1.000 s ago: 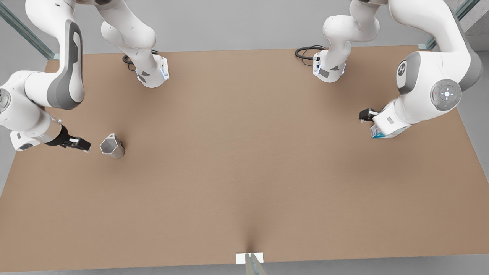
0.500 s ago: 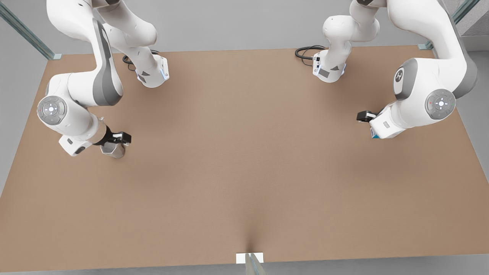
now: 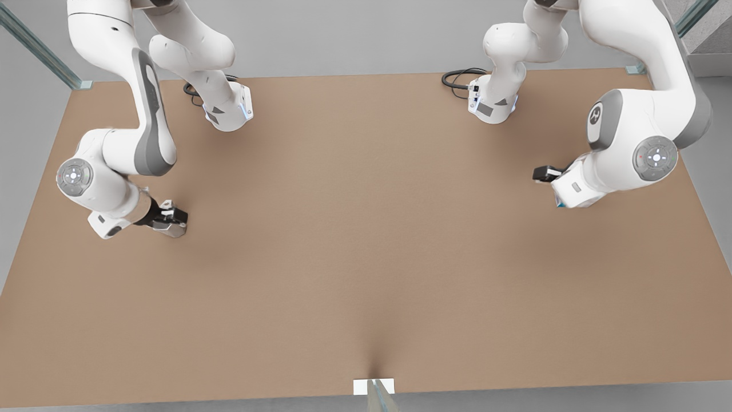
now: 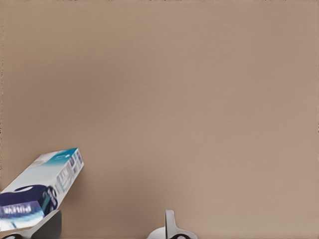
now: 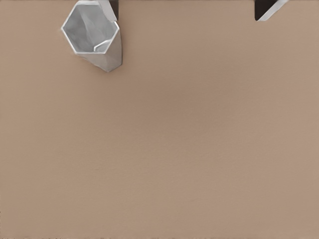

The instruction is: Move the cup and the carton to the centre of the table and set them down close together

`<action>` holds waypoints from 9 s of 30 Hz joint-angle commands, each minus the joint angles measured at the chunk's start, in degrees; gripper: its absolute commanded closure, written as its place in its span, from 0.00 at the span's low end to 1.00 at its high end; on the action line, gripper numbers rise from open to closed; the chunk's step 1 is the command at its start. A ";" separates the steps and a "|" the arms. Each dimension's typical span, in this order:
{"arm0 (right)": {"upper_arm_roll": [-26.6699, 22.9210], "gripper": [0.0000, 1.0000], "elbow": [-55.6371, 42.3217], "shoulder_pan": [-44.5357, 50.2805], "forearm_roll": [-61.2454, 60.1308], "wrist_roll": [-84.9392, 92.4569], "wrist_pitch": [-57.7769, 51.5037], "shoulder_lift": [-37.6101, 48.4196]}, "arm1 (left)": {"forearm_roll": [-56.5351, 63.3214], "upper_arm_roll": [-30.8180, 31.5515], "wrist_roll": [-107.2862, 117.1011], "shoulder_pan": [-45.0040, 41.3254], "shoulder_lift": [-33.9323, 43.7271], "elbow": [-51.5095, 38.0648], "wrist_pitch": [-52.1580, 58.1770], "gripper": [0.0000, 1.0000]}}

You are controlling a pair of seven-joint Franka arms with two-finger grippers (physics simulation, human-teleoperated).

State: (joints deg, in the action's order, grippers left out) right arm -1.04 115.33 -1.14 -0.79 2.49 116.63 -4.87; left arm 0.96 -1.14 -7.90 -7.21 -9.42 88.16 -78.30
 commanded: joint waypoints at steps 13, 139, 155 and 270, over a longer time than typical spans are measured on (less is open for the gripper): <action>-0.72 0.00 2.17 -0.18 0.00 2.25 -2.19 -0.40 | -0.52 0.09 1.57 -0.09 0.90 -0.01 -0.98 0.00; 1.74 0.79 11.06 -0.18 1.49 -1.44 13.20 -7.87 | -2.72 -0.88 1.22 -0.26 -2.97 -8.45 3.33 0.00; 18.10 0.79 -40.00 19.24 8.26 -56.02 -0.34 -38.01 | -3.42 -0.88 1.40 -0.26 -2.89 -9.76 3.59 0.00; -2.04 0.00 -31.93 0.96 1.14 -2.67 -28.91 -4.80 | -13.44 -4.66 71.88 -40.78 4.15 32.78 -42.90 0.37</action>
State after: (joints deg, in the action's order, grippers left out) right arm -3.07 83.41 -0.18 0.35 -0.18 87.71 -9.67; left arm -11.07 -5.77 63.94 -56.06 -5.84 120.98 -121.56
